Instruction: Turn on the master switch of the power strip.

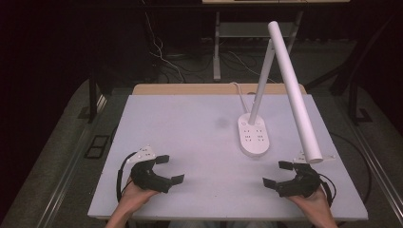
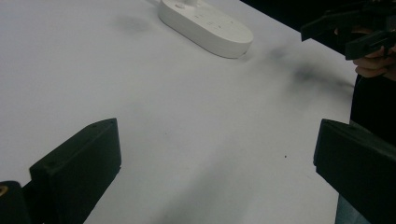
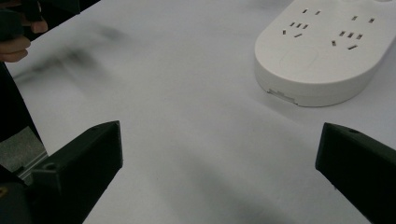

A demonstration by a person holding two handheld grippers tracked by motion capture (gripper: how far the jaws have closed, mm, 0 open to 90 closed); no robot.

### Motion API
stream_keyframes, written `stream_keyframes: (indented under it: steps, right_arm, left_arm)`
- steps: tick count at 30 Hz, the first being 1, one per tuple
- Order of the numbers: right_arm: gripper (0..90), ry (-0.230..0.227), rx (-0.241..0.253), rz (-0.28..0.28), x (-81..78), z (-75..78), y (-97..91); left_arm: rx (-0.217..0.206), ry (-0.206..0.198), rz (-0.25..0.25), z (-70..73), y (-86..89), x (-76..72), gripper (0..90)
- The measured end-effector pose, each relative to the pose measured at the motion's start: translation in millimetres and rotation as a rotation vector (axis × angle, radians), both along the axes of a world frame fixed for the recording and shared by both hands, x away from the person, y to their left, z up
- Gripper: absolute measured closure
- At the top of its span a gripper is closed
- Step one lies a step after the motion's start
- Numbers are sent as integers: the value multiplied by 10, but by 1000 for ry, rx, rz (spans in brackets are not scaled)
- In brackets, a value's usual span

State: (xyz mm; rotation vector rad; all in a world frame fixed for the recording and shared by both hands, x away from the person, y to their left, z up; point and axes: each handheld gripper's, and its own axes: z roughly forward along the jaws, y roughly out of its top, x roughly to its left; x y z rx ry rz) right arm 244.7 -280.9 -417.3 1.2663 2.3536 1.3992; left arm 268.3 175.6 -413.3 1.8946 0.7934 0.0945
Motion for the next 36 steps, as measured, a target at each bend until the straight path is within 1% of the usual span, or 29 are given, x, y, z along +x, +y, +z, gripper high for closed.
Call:
stream_keyframes:
  steps: [4, 7, 9, 13, 21, 26, 29, 30, 31, 36]
  right_arm:
    - [2, -3, 3, -2, 0, -3, -11]
    - [2, -2, 6, -5, 1, -3, -20]
    - [2, -1, 7, -6, -1, -3, -26]
    - [2, 0, 6, -6, -3, -3, -27]
    - [2, -12, 5, -5, -11, 9, -29]
    - [2, -9, 6, -6, -12, 7, -32]
    - [2, -3, 8, -3, -15, 7, -26]
    - [2, -9, 5, -2, -8, 2, -25]
    - [2, -9, 5, -3, -7, -1, -22]
    - [2, -8, 2, 1, -9, -1, -20]
  left_arm:
    - [15, 8, -12, 32, -43, 52, 0]
    - [41, 12, -34, 72, -90, 113, 0]
    - [51, 13, -40, 95, -108, 139, 0]
    - [58, 14, -48, 137, -131, 188, 0]
    - [71, 14, -68, 205, -189, 276, 0]
    - [78, 8, -78, 253, -237, 340, 0]
    - [93, 6, -90, 288, -287, 382, 0]
    - [93, 6, -90, 288, -287, 382, 0]
    - [103, 5, -94, 309, -311, 405, 0]
    - [113, -1, -98, 355, -349, 456, 0]
